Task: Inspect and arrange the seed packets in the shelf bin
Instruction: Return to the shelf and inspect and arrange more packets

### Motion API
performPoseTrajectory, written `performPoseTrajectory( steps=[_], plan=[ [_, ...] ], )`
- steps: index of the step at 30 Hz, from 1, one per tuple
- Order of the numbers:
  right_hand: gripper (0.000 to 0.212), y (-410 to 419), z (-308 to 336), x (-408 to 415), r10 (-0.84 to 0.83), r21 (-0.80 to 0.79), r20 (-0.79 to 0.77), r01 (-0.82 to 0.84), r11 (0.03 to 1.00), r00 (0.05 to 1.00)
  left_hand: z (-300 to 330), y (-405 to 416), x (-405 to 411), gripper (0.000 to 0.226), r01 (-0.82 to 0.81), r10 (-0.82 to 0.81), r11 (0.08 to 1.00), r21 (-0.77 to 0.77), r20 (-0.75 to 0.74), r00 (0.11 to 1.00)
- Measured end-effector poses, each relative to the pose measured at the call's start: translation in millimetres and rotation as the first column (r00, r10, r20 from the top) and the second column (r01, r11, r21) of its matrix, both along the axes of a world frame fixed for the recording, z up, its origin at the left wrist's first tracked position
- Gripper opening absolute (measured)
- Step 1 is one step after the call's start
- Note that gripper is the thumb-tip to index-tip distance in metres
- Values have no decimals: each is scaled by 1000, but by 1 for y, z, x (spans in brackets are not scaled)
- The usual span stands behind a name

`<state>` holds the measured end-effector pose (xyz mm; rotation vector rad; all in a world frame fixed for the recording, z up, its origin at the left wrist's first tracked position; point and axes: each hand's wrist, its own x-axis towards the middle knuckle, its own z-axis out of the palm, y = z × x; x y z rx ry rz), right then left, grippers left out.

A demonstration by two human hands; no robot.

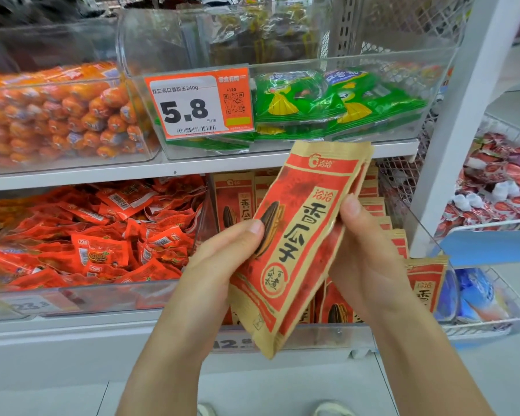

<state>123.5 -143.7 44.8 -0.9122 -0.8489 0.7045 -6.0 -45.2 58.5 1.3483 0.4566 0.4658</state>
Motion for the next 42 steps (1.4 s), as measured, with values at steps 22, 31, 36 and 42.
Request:
performPoseTrajectory(
  steps=[22,31,36,42],
  plan=[
    [47,4,-4,-15,-184,-217,412,292,931,892,15,-8,-2,11,-373,300,868,327,253,920],
    [52,5,-3,-17,-92,-232,429,208,950,899,17,-10,2,18,-437,376,872,219,272,886],
    [72,1,0,-17,145,-305,466,4,952,873,19,-6,2,22,-532,483,845,55,350,803],
    [79,4,-6,-17,-1,-254,362,100,962,932,17,-1,1,15,-394,346,912,110,307,886]
  ],
)
